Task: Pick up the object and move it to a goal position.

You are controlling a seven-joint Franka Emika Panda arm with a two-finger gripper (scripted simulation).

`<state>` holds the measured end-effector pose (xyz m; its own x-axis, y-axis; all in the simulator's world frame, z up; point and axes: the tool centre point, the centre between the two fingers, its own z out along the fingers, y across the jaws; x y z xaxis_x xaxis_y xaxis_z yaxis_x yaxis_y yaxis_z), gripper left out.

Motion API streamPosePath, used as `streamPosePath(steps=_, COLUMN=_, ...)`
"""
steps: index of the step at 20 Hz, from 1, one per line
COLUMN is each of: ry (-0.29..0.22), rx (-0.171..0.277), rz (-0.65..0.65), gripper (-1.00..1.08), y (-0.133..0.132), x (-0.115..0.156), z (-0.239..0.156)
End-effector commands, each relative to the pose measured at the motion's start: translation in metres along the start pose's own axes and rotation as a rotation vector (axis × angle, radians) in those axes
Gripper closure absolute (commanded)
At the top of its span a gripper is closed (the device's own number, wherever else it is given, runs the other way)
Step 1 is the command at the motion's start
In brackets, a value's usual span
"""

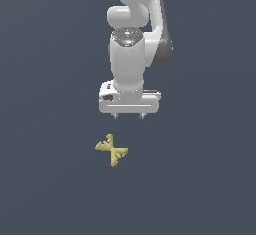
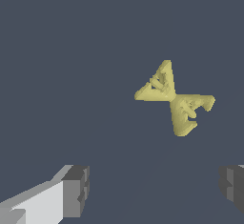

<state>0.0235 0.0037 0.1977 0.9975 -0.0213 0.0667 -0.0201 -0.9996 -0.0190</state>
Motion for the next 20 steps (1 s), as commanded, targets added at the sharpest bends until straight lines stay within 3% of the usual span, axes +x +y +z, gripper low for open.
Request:
streamPosePath(steps=1, ry=-0.002, rx=-0.001, rz=-0.019, gripper=-0.92, y=0.001, x=0.002, z=0.002)
streamPosePath(steps=9, ry=-0.012, rx=-0.008, rz=-0.138, gripper=-0.92, y=0.011, x=0.012, z=0.016)
streamPosePath(steps=20, ry=-0.037, rx=-0.013, rz=-0.404, gripper=-0.92, y=0.033, x=0.033, z=0.051)
